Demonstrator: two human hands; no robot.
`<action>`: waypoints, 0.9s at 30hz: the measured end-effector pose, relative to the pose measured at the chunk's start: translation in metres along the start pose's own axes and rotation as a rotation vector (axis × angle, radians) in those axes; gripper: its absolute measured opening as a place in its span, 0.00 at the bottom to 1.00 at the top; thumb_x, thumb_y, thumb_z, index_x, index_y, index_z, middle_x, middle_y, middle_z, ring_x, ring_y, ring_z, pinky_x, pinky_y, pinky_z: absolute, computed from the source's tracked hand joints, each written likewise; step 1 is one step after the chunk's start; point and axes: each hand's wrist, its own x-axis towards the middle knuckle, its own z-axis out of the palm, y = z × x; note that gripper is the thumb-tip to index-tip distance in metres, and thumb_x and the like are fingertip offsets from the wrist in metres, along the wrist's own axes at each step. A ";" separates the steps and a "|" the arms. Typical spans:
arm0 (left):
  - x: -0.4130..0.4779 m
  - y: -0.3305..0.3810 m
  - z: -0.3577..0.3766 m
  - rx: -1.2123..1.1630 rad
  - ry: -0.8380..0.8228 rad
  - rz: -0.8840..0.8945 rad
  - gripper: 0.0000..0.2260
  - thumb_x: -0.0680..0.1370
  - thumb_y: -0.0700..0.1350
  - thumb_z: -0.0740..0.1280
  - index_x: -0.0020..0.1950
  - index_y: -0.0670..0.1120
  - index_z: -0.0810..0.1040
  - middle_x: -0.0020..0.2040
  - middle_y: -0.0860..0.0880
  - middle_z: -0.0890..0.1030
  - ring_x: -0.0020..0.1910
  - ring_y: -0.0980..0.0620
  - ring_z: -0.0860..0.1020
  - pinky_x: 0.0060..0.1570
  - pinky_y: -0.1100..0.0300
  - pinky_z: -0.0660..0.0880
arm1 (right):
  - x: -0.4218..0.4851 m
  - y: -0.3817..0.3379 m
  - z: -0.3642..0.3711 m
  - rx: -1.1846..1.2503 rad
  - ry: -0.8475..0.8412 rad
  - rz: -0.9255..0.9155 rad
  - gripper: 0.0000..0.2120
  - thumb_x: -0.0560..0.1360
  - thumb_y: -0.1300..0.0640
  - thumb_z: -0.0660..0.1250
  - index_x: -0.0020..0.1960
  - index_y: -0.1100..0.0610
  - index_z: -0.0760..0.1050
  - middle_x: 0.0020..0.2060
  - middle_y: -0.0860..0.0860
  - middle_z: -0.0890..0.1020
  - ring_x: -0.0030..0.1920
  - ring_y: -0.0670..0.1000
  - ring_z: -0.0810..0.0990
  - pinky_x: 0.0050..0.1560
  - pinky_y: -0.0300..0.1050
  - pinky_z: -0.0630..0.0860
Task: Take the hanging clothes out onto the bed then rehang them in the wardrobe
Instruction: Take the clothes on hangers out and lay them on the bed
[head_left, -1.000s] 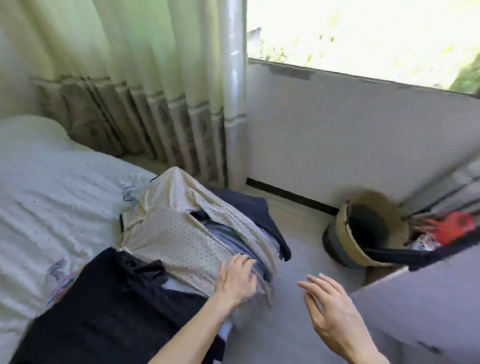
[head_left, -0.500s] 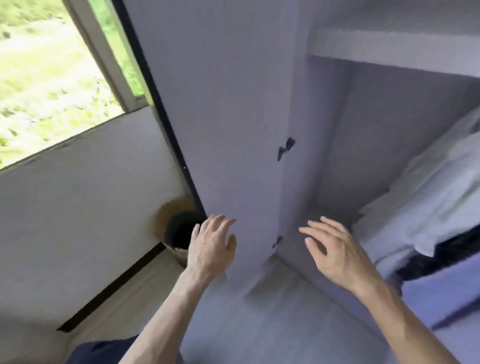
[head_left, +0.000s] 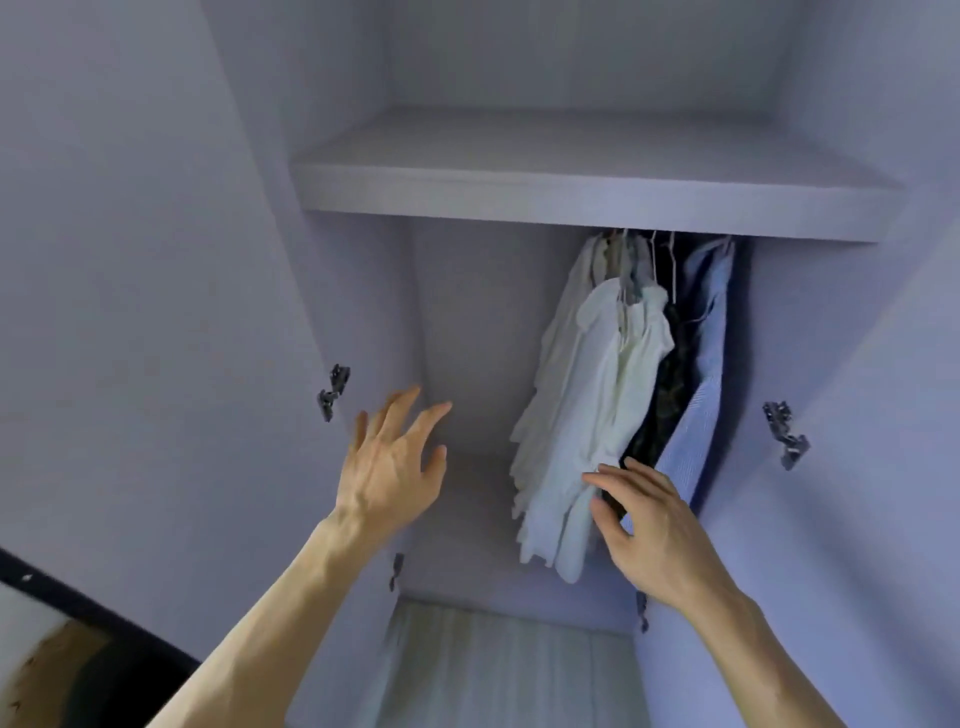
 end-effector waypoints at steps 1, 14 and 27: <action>0.017 0.004 -0.005 0.012 0.028 0.031 0.25 0.77 0.47 0.70 0.74 0.53 0.71 0.76 0.43 0.66 0.75 0.41 0.64 0.68 0.33 0.65 | 0.004 0.004 -0.004 0.004 0.010 0.015 0.16 0.80 0.52 0.63 0.68 0.48 0.75 0.67 0.43 0.76 0.74 0.48 0.64 0.71 0.48 0.66; 0.256 0.045 -0.062 0.151 0.250 0.087 0.29 0.83 0.59 0.53 0.81 0.60 0.45 0.82 0.50 0.42 0.81 0.46 0.43 0.77 0.38 0.43 | 0.175 0.041 -0.049 -0.129 -0.062 0.083 0.30 0.82 0.45 0.56 0.79 0.53 0.53 0.76 0.48 0.62 0.74 0.52 0.62 0.68 0.49 0.69; 0.302 0.033 0.000 0.163 0.403 0.041 0.33 0.81 0.66 0.47 0.81 0.57 0.40 0.82 0.47 0.43 0.80 0.44 0.38 0.74 0.31 0.41 | 0.317 0.079 -0.019 -0.066 0.006 0.242 0.13 0.79 0.51 0.62 0.59 0.57 0.72 0.45 0.52 0.81 0.44 0.52 0.81 0.36 0.43 0.75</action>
